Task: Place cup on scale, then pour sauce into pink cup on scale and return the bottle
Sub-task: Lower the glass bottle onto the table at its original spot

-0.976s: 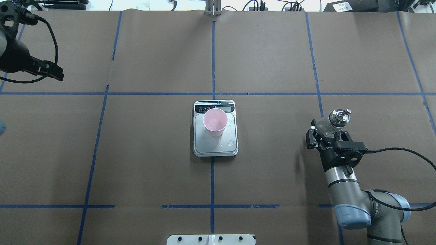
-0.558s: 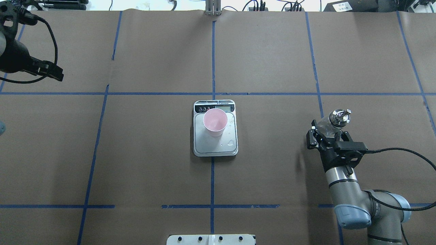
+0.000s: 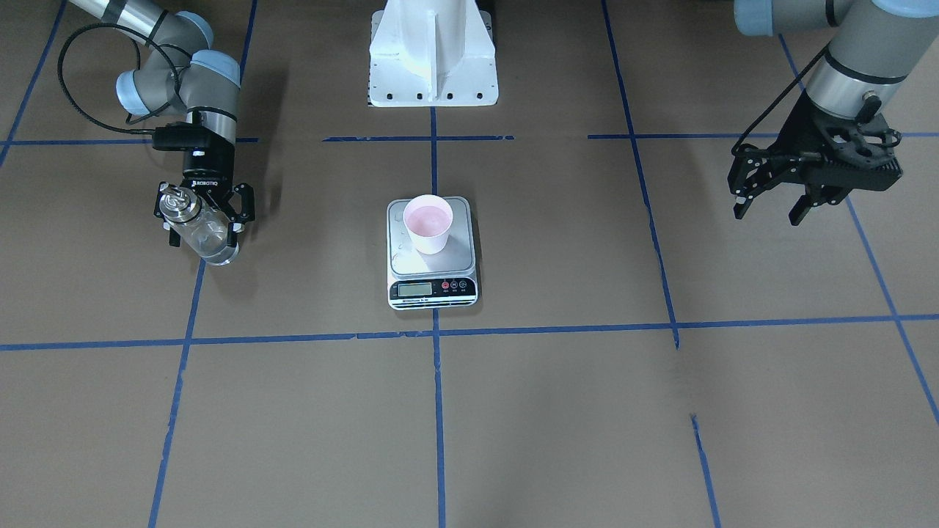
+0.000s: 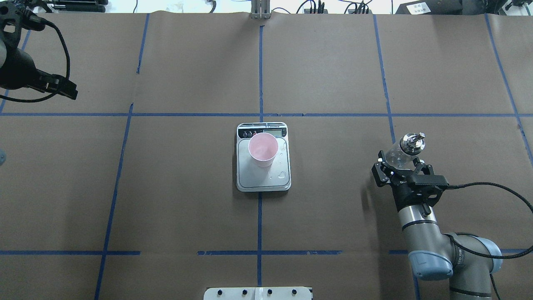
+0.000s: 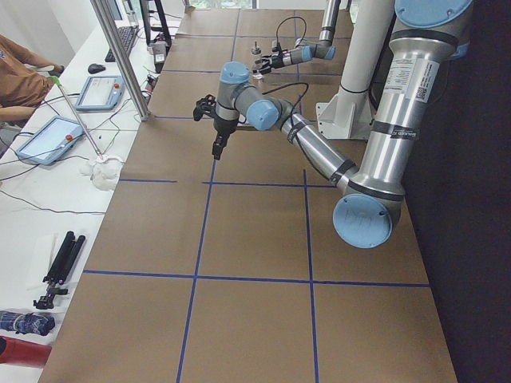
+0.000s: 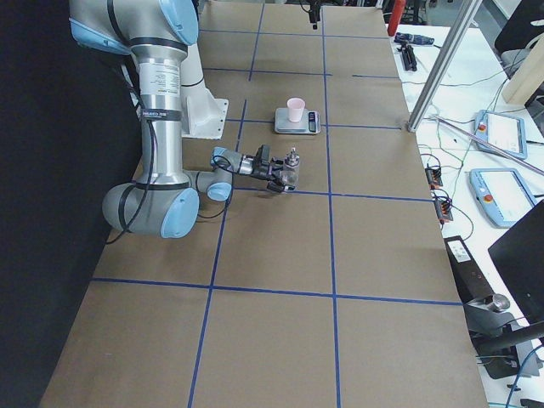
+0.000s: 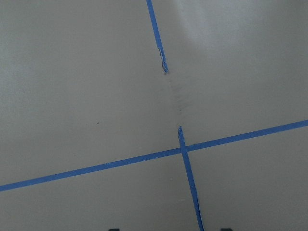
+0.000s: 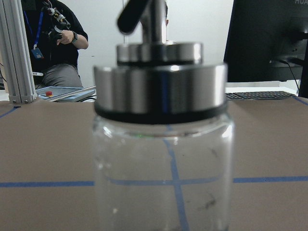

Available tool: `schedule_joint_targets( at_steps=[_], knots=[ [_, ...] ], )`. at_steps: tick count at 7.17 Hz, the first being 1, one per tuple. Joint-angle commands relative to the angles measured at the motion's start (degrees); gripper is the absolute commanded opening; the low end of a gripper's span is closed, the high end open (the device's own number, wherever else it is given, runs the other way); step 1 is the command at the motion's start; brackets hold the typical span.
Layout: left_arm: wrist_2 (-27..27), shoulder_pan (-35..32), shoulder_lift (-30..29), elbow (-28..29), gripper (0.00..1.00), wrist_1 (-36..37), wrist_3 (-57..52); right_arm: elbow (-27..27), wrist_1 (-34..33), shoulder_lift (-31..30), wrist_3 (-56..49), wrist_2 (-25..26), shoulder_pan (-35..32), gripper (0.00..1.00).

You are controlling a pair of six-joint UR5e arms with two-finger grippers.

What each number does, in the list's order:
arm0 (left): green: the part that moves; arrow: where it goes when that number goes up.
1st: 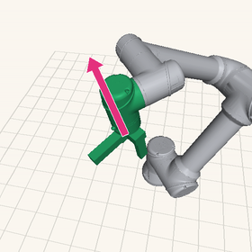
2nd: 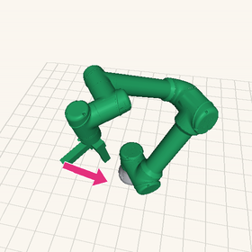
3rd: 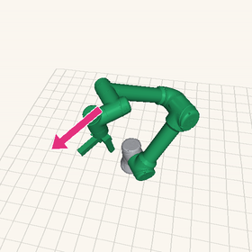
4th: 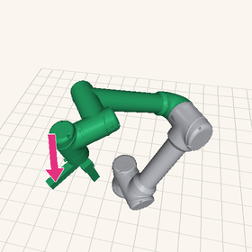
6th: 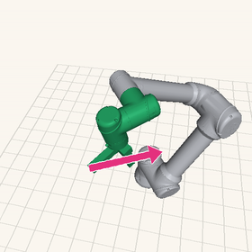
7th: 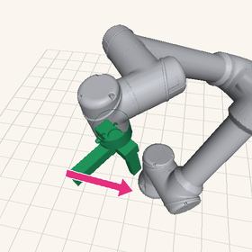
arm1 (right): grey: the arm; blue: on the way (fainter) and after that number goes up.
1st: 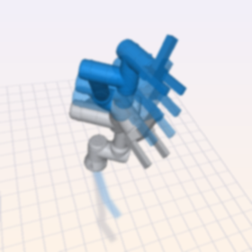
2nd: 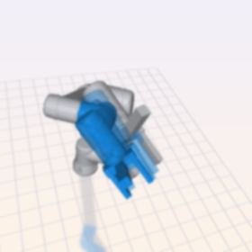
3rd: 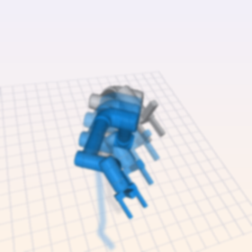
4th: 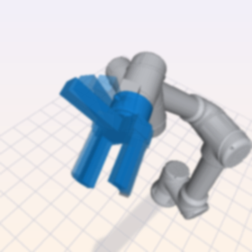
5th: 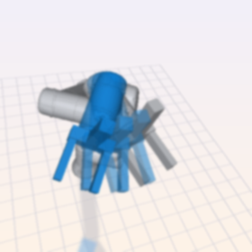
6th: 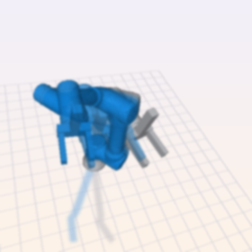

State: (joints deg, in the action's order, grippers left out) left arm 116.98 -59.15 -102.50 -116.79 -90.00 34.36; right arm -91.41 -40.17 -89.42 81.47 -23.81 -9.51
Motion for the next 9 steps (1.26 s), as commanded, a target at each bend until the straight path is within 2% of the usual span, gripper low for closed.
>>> schedule_joint_targets(
  at_steps=[1, 6, 8, 9],
  knots=[
    [0.0, 0.0, 0.0, -0.2, 0.76, 0.5, 0.0, -0.4, 0.1, -0.1, 0.0, 0.3, 0.0, 1.0],
    [0.0, 0.0, -0.1, -1.5, 0.76, 2.5, 0.0, -0.5, 0.1, -1.0, 0.0, 4.5, 5.7, 1.0],
    [0.1, 0.0, -0.1, -1.5, 0.76, 2.5, 0.0, -0.6, 0.3, -2.5, 0.0, 4.8, 8.0, 1.0],
    [0.1, 0.0, -0.1, -1.5, 0.76, 2.5, 0.1, -0.7, 5.1, -5.0, 0.0, 4.7, 9.5, 1.0]
  ],
)
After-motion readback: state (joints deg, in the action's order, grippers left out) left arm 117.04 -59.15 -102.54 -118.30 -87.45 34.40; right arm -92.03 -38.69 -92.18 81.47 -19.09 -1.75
